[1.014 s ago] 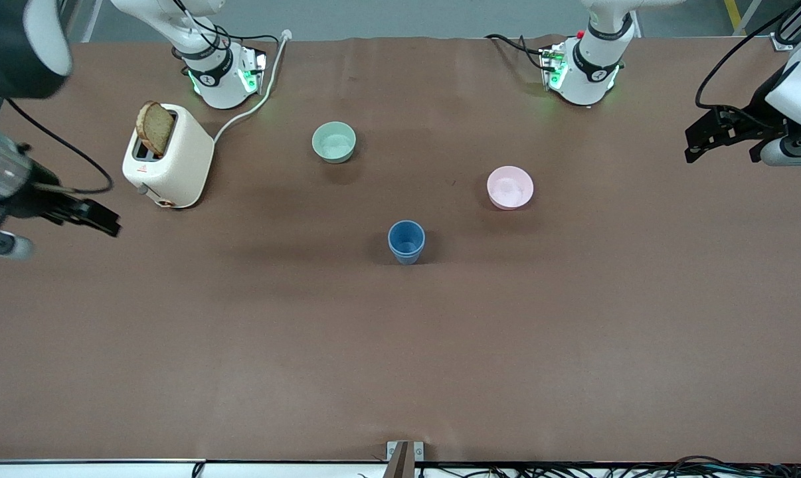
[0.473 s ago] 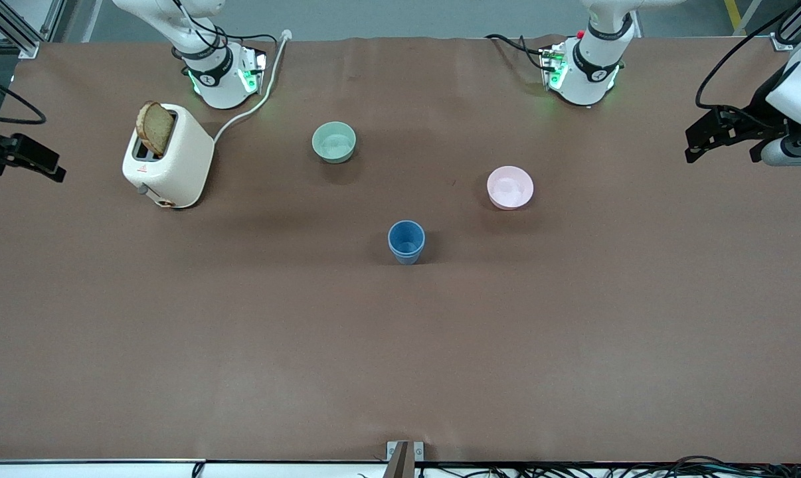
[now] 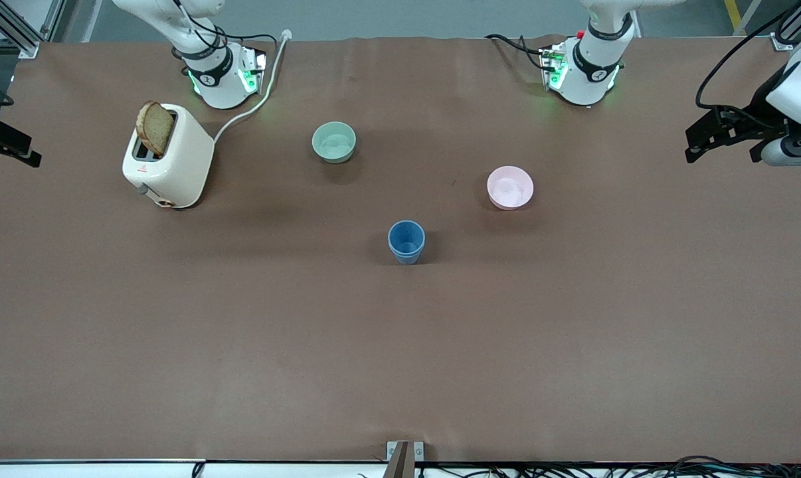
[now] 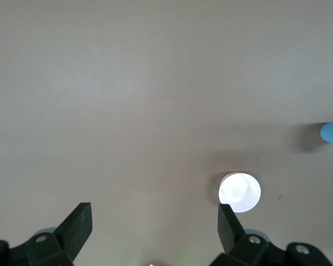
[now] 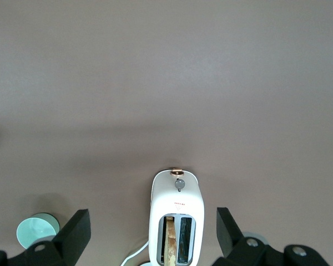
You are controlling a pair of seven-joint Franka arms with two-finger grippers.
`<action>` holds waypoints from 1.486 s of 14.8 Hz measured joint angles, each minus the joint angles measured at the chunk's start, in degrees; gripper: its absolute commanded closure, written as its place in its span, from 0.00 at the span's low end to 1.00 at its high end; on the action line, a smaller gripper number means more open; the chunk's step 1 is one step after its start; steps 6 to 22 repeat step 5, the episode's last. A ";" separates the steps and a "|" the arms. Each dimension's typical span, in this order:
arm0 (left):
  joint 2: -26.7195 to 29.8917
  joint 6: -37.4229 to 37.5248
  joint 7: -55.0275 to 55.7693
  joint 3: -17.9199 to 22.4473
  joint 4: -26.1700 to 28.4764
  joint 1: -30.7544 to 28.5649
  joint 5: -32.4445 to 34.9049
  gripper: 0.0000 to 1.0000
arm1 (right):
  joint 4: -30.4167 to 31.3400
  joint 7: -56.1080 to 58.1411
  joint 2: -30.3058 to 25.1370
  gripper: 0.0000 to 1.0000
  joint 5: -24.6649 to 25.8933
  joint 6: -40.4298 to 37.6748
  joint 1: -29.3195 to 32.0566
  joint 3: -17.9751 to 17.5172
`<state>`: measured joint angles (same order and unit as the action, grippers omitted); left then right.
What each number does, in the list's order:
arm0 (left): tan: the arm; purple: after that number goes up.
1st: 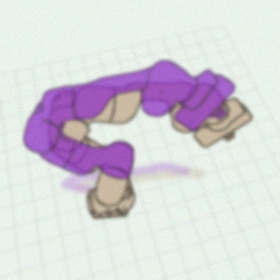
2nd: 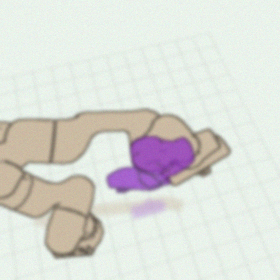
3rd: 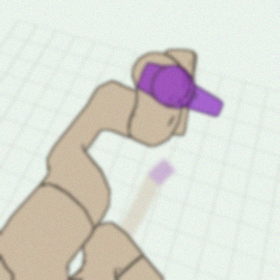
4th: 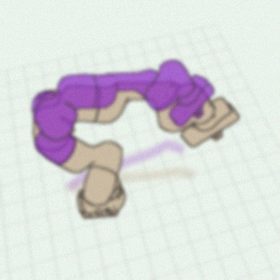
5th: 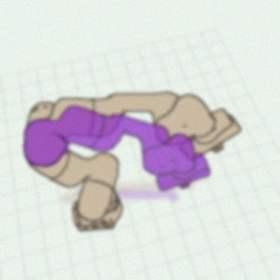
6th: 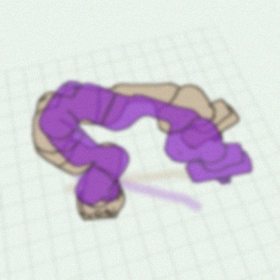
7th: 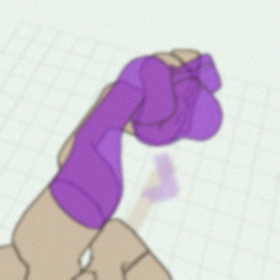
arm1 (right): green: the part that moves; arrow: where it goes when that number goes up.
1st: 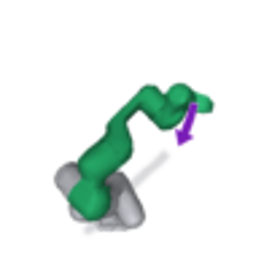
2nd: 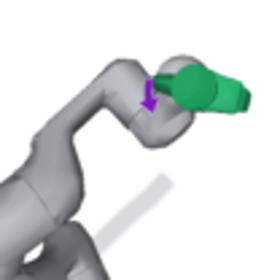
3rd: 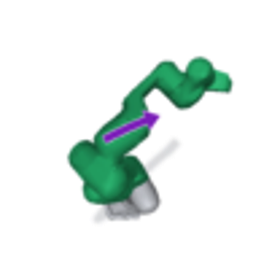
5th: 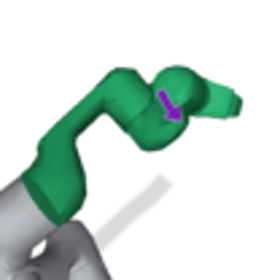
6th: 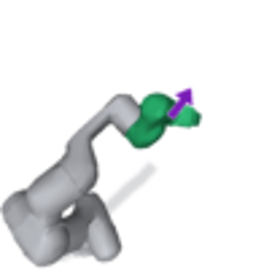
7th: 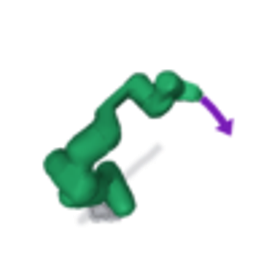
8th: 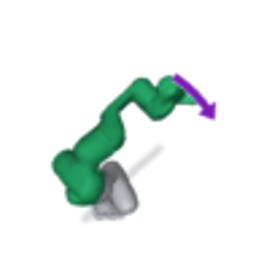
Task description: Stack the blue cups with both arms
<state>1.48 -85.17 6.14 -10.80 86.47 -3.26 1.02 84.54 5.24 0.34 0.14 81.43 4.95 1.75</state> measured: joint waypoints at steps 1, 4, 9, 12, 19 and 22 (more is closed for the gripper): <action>0.00 0.00 -0.01 0.00 0.00 0.00 0.00 0.00 | 0.00 0.06 0.00 0.00 0.00 -0.01 -0.02 -0.06; 0.00 0.00 -0.01 0.00 0.00 0.00 0.00 0.00 | 0.00 0.12 0.00 0.00 0.00 0.01 -0.09 -0.27; 0.00 0.00 -0.01 0.00 0.00 0.00 0.00 0.00 | 0.00 0.12 0.00 0.00 0.00 0.13 -0.09 -0.31; 0.00 0.00 -0.01 0.00 0.00 0.00 0.00 0.00 | 0.00 0.12 0.00 0.00 0.00 0.13 -0.09 -0.31; 0.00 0.00 -0.01 0.00 0.00 0.00 0.00 0.00 | 0.00 0.12 0.00 0.00 0.00 0.13 -0.09 -0.31; 0.00 0.00 -0.01 0.00 0.00 0.00 0.00 0.00 | 0.00 0.12 0.00 0.00 0.00 0.13 -0.09 -0.31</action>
